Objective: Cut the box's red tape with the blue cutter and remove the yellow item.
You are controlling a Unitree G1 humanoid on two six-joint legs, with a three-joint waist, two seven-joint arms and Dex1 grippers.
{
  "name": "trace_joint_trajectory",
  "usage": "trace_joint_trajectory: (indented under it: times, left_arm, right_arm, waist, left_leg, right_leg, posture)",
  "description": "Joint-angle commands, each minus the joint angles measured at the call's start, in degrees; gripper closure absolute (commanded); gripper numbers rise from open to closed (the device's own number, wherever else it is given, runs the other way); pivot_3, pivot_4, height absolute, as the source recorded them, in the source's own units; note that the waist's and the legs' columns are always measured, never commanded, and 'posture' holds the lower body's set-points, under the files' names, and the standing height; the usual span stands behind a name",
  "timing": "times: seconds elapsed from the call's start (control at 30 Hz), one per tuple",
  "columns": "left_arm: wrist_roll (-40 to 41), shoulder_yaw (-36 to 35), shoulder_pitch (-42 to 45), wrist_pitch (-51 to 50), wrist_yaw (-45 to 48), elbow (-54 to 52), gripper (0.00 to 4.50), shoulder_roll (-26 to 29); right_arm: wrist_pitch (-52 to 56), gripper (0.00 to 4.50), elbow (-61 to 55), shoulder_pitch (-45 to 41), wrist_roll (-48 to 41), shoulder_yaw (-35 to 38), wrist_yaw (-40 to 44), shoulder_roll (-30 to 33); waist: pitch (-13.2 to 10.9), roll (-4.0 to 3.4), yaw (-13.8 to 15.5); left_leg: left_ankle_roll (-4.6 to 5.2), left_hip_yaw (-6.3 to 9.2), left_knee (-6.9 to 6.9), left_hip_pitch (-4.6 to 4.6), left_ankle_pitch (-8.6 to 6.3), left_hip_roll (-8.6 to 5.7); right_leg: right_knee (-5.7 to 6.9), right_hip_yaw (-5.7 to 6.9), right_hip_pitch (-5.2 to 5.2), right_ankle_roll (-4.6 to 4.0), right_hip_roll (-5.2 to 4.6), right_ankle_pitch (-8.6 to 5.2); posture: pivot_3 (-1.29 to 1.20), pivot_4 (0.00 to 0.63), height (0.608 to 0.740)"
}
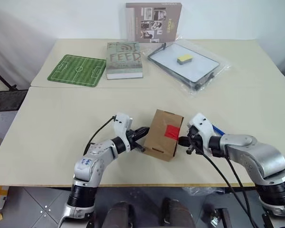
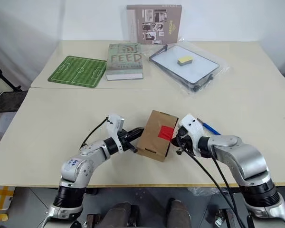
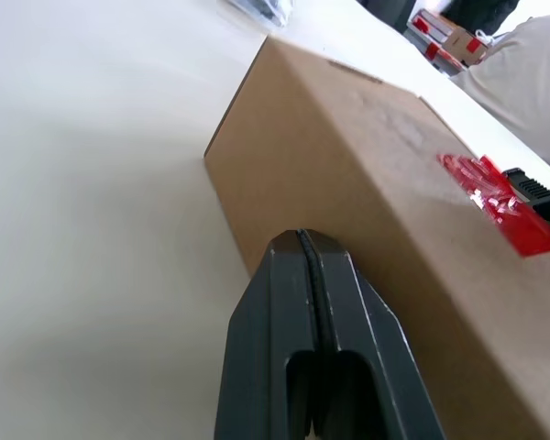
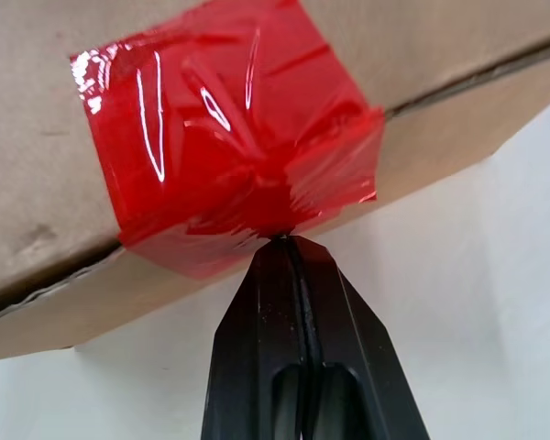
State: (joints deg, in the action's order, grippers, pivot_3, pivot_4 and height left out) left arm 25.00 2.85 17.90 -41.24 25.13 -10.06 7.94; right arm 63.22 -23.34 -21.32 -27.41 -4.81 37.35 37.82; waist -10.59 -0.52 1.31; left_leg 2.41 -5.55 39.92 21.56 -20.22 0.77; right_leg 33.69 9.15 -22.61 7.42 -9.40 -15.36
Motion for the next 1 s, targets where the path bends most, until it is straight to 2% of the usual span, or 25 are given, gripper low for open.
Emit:
trace_joint_trajectory:
  times: [0.03,0.23,0.57,0.77,0.9,1.0]
  left_arm:
    - [0.8,4.05,-1.99,-1.81,2.9,-0.25,4.5,0.5]
    - [3.61,2.95,-5.28,-6.05,2.48,-4.89,4.5,1.61]
    - [3.03,3.99,-7.85,-6.79,1.83,-7.53,4.5,2.04]
    - [3.15,0.03,-6.61,-7.17,2.09,-8.51,4.5,5.66]
    - [5.5,-4.06,-3.32,-8.09,3.45,-9.65,4.5,9.2]
    - [9.17,-5.97,0.58,-10.01,4.26,-9.87,4.5,9.0]
  right_arm:
    - [0.61,4.48,-3.81,1.09,-1.48,-2.19,-0.11,-1.29]
    - [2.96,4.48,-7.45,2.5,-3.06,-0.22,-0.77,-1.55]
    - [2.61,4.48,-6.76,2.01,-2.04,-1.48,-1.22,-1.85]
    - [2.02,4.48,-6.62,1.23,-0.33,-1.39,-1.42,0.91]
    - [1.52,4.48,-5.94,0.89,0.82,2.75,-2.64,4.17]
    - [1.87,4.48,-6.21,1.08,-0.33,8.39,-3.15,5.17]
  waist:
    - [0.0,0.0,-0.03]
    - [0.0,0.0,-0.01]
    - [0.0,-0.01,0.0]
    - [0.0,-0.01,-0.02]
    - [-0.01,-0.01,-0.01]
    - [-0.03,-0.03,0.4]
  left_leg:
    - [0.0,0.0,0.0,0.0,0.0,0.01]
    - [0.0,0.01,-0.01,-0.01,-0.04,0.01]
    - [0.01,0.0,-0.01,-0.02,-0.06,0.02]
    - [0.0,0.0,-0.01,-0.02,-0.07,0.02]
    - [0.0,-0.01,-0.01,0.03,-0.07,0.02]
    - [0.01,0.02,0.03,0.17,-0.06,-0.02]
  right_leg:
    - [0.02,0.0,0.0,0.0,0.0,0.0]
    - [0.01,-0.01,-0.01,-0.01,-0.01,0.0]
    - [0.0,-0.03,-0.01,-0.01,-0.02,-0.01]
    - [0.01,-0.03,-0.02,-0.02,-0.01,-0.01]
    - [0.02,-0.03,-0.08,-0.03,-0.02,-0.02]
    - [0.0,-0.01,-0.15,-0.02,-0.06,-0.01]
  posture:
    - [0.0,0.15,0.74]
    - [0.0,0.15,0.74]
    - [0.0,0.15,0.74]
    - [0.0,0.15,0.74]
    - [0.0,0.15,0.74]
    - [0.0,0.15,0.74]
